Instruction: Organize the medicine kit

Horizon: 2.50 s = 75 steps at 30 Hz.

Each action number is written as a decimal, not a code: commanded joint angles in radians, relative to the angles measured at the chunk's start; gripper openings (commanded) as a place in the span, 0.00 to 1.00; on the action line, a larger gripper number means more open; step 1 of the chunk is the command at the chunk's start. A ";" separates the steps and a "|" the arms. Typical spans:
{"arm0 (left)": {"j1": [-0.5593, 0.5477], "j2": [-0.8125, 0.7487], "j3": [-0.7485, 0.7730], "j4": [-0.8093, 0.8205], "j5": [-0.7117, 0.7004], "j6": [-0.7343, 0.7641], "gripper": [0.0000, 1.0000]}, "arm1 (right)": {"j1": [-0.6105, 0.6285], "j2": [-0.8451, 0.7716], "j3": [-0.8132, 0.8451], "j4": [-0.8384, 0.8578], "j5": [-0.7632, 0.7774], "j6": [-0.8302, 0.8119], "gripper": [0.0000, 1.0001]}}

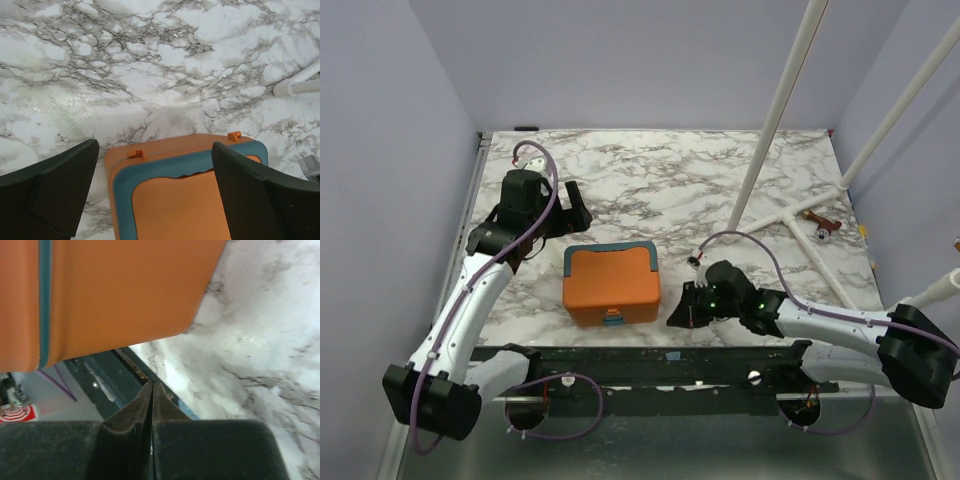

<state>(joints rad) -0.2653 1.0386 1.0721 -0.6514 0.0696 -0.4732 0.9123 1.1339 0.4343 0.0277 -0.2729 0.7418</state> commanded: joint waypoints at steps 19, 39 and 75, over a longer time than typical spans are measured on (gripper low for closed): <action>0.012 0.214 -0.090 0.076 0.265 0.027 0.67 | 0.185 0.145 -0.010 0.521 0.326 0.429 0.01; 0.012 -0.140 -0.332 0.016 0.192 -0.049 0.65 | -0.014 0.311 0.248 0.350 0.355 0.158 0.01; -0.009 -0.291 -0.154 -0.092 0.225 0.003 0.65 | -0.083 0.067 0.331 -0.041 0.197 -0.014 0.29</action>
<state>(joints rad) -0.2577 0.7147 0.8722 -0.7685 0.2108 -0.5304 0.8253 1.1950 0.7479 0.0044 0.0196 0.6758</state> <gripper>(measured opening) 0.654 0.281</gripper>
